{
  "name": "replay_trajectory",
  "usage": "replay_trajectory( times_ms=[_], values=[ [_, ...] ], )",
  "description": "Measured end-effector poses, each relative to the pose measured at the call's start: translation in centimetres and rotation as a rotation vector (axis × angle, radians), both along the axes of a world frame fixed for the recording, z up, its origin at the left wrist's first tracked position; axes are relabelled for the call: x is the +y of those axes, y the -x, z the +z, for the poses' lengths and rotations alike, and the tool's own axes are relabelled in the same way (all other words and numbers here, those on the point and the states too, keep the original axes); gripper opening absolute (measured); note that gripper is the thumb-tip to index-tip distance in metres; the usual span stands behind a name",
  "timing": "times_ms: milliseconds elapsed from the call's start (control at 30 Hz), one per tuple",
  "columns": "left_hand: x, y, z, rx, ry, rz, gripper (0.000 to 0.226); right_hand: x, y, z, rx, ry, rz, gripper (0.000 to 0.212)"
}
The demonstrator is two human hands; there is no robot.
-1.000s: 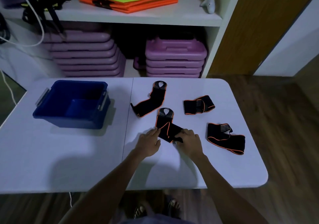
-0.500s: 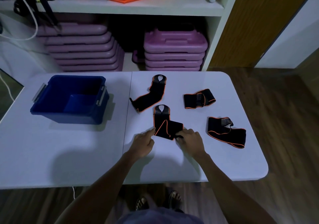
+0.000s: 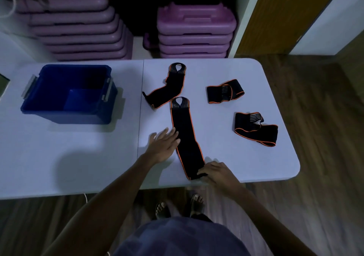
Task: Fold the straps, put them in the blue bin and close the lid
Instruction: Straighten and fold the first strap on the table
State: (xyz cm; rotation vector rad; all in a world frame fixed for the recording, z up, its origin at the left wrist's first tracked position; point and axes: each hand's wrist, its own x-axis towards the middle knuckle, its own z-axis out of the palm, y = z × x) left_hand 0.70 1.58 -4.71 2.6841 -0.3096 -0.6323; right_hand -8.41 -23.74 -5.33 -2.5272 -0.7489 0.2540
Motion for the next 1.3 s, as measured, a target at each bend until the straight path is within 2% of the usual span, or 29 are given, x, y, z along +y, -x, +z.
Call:
replay_trajectory(
  times_ms=[67, 200, 300, 367, 467, 533, 667, 933, 1000, 1100, 1200, 1300],
  values=[
    [-0.4, 0.0, -0.1, -0.002, -0.048, -0.024, 0.062, 0.6, -0.2, 0.5, 0.012, -0.024, -0.009, 0.025],
    [-0.6, 0.0, -0.2, -0.021, -0.172, -0.092, 0.076, 1.5, -1.3, 1.7, 0.181, -0.171, -0.076, 0.038],
    [-0.9, 0.1, 0.0, -0.021, -0.218, -0.117, 0.079, 1.6, -3.2, 2.0, 0.077, -0.189, -0.161, 0.033],
    [-1.0, 0.1, 0.2, -0.017, -0.239, -0.126, 0.079, 1.9, -4.7, 2.1, 0.052, -0.070, -0.173, 0.033],
    [-0.9, 0.0, 0.5, -0.023, -0.249, -0.153, 0.080, 3.0, -6.2, 1.9, 0.152, 0.244, -0.090, 0.053],
    [-0.5, -0.1, 0.5, -0.029, -0.259, -0.185, 0.083, 3.5, -6.4, 1.5, 0.158, 0.361, -0.035, 0.059],
    [1.0, -0.3, 0.5, -0.051, -0.308, -0.240, 0.087, 4.9, -5.3, 0.9, 0.131, 0.417, -0.057, 0.061],
    [1.9, -1.7, 1.2, -0.004, -0.313, -0.275, 0.086, 6.7, -4.4, 0.8, 0.160, 0.332, -0.149, 0.061],
    [1.4, -1.7, 1.5, 0.010, -0.264, -0.244, 0.084, 5.9, -4.4, 1.0, 0.205, 0.205, -0.220, 0.058],
    [-1.1, -1.1, 1.6, -0.044, 0.027, -0.106, 0.071, 3.0, -4.1, 1.9, 0.156, -0.054, -0.459, 0.049],
    [-6.1, -0.6, 2.1, -0.137, 0.231, -0.051, 0.048, -1.5, -4.1, 3.3, 0.136, -0.096, -0.683, 0.036],
    [-12.2, -1.9, 2.1, -0.076, 0.351, 0.006, 0.034, -6.1, -5.1, 4.4, 0.171, -0.194, -1.052, 0.021]
  ],
)
